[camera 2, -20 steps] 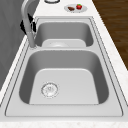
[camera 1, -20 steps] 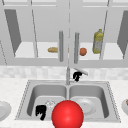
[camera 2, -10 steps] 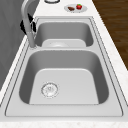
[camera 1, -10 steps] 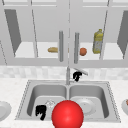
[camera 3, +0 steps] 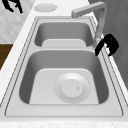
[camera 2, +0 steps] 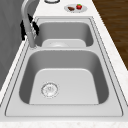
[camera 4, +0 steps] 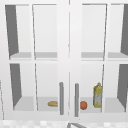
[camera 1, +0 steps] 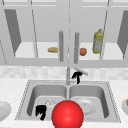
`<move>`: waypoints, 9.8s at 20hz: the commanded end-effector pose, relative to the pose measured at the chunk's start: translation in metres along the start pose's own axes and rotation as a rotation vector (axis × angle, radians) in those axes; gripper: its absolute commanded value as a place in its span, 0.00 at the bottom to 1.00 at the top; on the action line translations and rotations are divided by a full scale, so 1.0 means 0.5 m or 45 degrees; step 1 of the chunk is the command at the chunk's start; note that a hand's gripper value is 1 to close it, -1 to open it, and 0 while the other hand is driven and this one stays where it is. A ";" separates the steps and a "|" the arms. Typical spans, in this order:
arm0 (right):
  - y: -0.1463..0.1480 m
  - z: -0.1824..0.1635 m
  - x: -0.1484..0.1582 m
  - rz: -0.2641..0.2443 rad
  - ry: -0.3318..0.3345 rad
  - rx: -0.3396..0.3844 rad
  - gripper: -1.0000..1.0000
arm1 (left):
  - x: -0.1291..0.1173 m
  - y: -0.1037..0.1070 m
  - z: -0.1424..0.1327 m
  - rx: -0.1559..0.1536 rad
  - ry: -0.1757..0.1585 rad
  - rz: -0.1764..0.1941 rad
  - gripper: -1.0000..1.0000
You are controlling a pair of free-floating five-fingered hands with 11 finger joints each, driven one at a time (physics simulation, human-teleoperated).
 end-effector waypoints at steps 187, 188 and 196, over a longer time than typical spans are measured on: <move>0.480 1.220 0.496 -0.492 0.975 -0.977 0.00 | 0.000 0.000 0.000 0.000 0.000 0.000 0.50; 0.477 1.217 0.496 -0.511 0.971 -0.986 0.00 | 0.000 0.000 0.000 0.000 0.000 0.000 0.50; 0.462 1.192 0.507 -0.662 0.920 -1.012 0.00 | 0.000 0.000 0.000 0.000 0.000 0.000 0.50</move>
